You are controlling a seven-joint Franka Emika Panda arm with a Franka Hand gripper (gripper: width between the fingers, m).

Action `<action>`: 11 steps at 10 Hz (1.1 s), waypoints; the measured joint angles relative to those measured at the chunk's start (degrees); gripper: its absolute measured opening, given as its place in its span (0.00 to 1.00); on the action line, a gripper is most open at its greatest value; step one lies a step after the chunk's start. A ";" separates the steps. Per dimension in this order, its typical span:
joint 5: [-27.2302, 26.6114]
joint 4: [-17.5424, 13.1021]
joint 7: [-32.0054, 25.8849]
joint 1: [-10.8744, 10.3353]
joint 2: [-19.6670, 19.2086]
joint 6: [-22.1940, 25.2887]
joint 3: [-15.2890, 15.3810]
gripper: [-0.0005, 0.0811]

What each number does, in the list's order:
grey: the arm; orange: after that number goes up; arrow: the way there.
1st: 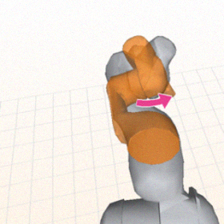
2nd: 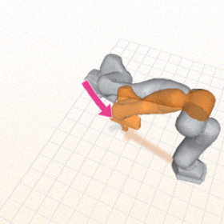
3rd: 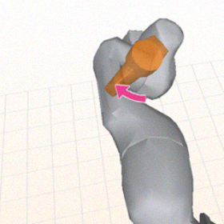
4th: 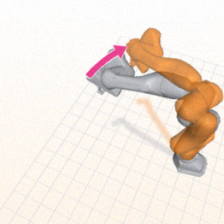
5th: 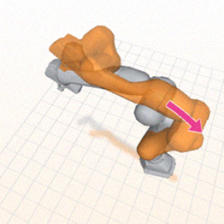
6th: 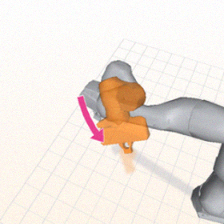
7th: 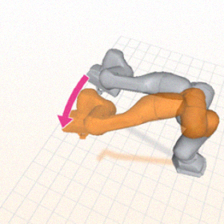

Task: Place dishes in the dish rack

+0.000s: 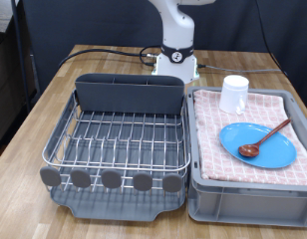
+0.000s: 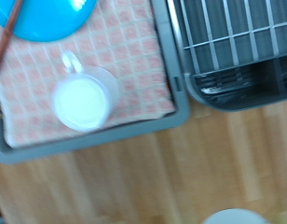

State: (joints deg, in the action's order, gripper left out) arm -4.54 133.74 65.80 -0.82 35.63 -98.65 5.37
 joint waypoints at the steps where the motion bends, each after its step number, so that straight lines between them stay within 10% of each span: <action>1: -1.46 -0.11 6.45 0.03 -1.56 -1.29 1.81 0.99; 3: -1.89 -0.28 16.30 0.71 -4.47 -5.35 4.81 0.99; 6: -1.80 0.09 14.66 0.13 -4.36 -5.85 5.30 0.99; 11: -0.94 2.23 24.03 -0.56 -3.06 -11.69 14.51 0.99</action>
State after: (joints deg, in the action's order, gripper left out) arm -5.49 135.97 89.84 -1.37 32.57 -110.34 19.88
